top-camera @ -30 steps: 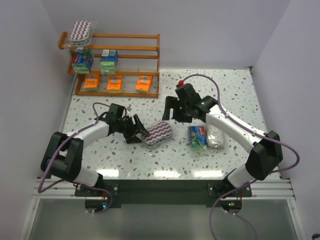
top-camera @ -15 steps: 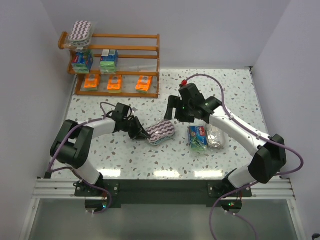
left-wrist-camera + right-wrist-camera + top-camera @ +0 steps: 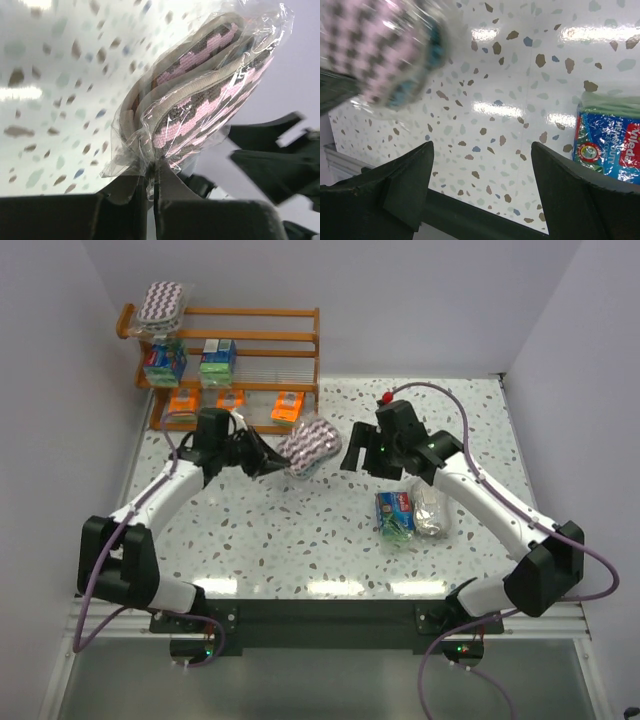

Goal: Place and organize the cleaning sponges onto the shelf

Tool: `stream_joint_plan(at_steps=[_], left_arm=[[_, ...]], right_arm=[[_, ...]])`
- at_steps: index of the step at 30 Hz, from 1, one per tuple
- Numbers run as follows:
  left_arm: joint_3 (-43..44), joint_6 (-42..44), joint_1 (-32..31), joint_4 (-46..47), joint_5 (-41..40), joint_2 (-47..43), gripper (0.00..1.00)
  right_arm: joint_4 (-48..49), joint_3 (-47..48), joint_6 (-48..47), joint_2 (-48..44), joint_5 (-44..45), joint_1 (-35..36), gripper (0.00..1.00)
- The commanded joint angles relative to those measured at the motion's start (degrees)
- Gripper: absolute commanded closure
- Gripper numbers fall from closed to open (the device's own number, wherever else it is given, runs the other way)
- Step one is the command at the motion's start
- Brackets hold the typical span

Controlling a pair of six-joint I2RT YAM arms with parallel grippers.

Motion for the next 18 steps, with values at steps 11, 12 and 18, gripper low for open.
stream_joint_plan(at_steps=[11,12,18], left_arm=[[35.8,-10.68,12.39,5.27,5.03,9.02,1.0],[38.29,-11.64,12.74,4.92,4.94,10.6,1.0],[50.52,-17.44,17.84,4.56,2.75,19.57,1.0]], right_arm=[[-0.69,1.27,-0.77,-3.6,-0.91,-4.07,0.19],[-0.51,0.91,-0.68,-3.6,-1.09,-4.07,0.19],[0.37,-0.75,-0.41,-4.56,-1.62,-4.16,0.19]])
